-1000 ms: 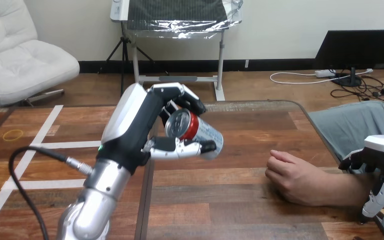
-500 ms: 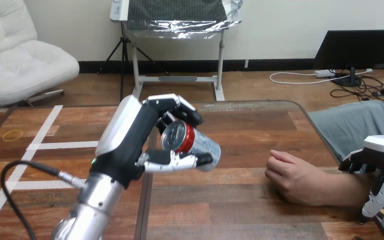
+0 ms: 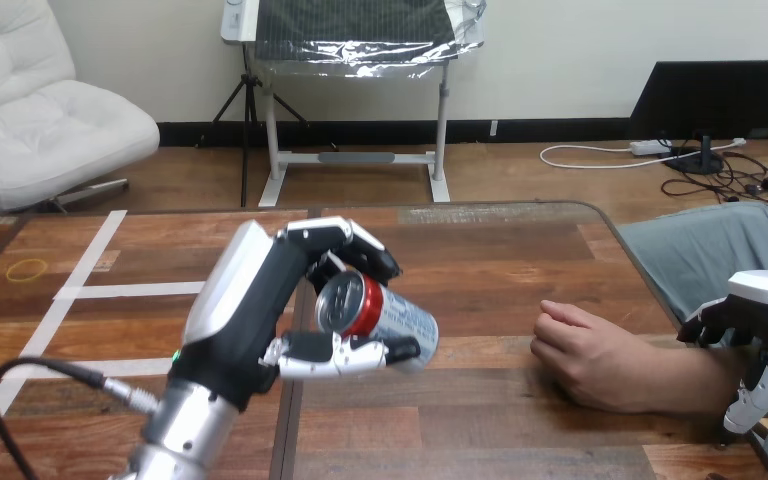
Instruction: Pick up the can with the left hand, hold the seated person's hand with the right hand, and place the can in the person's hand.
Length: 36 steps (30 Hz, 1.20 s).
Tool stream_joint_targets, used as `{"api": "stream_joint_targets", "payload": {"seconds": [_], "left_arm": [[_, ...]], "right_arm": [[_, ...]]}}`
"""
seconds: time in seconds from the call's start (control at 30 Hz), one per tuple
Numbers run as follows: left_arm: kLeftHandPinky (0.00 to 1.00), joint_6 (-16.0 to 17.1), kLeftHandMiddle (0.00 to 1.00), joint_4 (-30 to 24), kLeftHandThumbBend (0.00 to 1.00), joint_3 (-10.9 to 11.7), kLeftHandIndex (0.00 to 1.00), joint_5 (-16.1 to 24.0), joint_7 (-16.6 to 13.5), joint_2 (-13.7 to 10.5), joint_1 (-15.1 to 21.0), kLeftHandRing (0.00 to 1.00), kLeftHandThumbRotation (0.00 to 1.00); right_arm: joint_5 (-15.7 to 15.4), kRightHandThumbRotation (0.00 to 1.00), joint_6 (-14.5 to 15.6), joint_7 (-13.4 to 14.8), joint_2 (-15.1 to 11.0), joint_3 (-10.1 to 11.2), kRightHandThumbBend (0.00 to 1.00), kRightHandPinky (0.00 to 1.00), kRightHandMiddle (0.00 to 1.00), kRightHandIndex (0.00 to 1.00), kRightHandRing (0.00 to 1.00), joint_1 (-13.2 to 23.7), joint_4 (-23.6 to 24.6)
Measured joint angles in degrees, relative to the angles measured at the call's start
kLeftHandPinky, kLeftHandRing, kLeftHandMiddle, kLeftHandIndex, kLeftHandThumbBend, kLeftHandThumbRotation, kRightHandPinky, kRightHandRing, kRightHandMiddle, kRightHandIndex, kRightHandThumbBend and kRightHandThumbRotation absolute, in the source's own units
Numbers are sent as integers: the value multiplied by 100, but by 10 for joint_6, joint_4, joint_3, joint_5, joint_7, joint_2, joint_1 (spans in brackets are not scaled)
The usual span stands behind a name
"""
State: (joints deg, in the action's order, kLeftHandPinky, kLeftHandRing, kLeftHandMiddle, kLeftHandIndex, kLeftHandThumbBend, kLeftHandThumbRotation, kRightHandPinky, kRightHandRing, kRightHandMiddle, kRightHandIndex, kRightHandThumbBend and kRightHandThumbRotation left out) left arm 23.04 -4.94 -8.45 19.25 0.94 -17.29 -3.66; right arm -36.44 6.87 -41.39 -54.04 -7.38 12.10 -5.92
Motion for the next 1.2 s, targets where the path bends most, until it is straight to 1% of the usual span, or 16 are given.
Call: {"api": "stream_joint_targets", "payload": {"seconds": [0.23, 0.5, 0.7, 0.87, 1.2], "left_arm": [[33, 10, 46, -3, 60, 0, 51, -5, 1, 3, -19, 38, 0], [29, 10, 45, -7, 59, 0, 50, -5, 1, 10, -32, 35, 0], [28, 10, 44, -11, 58, 0, 50, -5, 3, 19, -36, 34, 0], [30, 10, 45, -17, 59, 0, 50, -5, 3, 26, -37, 36, 0], [31, 10, 46, -24, 59, -1, 50, -4, 3, 36, -37, 37, 0]], "right_arm": [[0, 1, -5, 7, 1, 0, 72, 78, 86, 85, 83, 0, -4], [0, 0, -6, 15, 2, 0, 72, 76, 85, 84, 81, 1, -7], [0, 0, -9, 20, 3, 0, 72, 74, 84, 83, 80, 1, -8], [0, 0, -14, 25, 3, 0, 72, 73, 84, 83, 80, 1, -8], [3, 0, -16, 28, 4, 0, 71, 74, 84, 83, 79, 1, -8]]}}
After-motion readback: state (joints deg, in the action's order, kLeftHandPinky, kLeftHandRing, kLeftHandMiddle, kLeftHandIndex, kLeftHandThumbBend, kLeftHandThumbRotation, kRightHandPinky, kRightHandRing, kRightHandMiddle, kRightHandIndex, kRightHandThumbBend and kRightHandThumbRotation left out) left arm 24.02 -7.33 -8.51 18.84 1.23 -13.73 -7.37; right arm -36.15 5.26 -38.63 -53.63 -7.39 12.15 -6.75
